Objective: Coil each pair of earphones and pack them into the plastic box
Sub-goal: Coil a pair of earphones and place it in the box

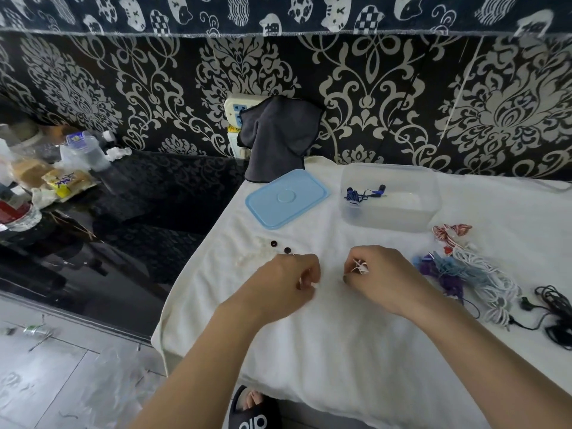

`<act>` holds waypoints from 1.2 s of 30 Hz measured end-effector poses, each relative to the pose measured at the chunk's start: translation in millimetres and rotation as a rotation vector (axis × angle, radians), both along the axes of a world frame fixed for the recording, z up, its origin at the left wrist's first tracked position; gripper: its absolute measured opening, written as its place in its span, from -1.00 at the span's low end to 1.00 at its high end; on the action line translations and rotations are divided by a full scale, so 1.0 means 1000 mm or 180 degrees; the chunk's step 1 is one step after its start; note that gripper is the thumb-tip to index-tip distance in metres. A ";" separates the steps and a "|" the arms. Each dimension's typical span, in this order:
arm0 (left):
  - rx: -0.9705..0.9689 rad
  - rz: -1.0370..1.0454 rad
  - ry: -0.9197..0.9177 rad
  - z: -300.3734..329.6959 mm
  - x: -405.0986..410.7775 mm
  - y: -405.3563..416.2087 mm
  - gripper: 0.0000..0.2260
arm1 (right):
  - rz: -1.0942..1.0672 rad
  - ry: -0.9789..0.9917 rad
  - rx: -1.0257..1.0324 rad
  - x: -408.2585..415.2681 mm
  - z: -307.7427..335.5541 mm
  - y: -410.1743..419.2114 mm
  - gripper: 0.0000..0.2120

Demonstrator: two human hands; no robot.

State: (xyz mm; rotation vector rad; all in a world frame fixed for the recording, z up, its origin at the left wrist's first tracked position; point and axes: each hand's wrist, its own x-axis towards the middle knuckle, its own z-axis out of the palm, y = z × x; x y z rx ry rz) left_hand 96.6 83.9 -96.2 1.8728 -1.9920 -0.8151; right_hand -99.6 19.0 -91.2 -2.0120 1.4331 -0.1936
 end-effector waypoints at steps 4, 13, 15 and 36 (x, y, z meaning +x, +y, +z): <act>0.0102 -0.0028 0.0024 -0.005 -0.009 -0.008 -0.85 | -0.0103 -0.0132 0.0044 -0.008 0.005 -0.004 -0.93; 0.0075 0.0354 0.0659 0.014 -0.010 -0.014 -0.86 | -0.0199 -0.1088 0.0445 -0.015 0.023 -0.005 -0.89; 0.0059 0.0495 0.0999 0.022 -0.015 -0.015 -0.86 | -0.0270 -0.1425 0.0574 -0.016 0.030 -0.004 -0.90; 0.0091 0.1237 0.2429 0.043 -0.041 -0.030 -0.96 | -0.0712 -0.1938 0.0450 -0.019 0.042 -0.005 -0.91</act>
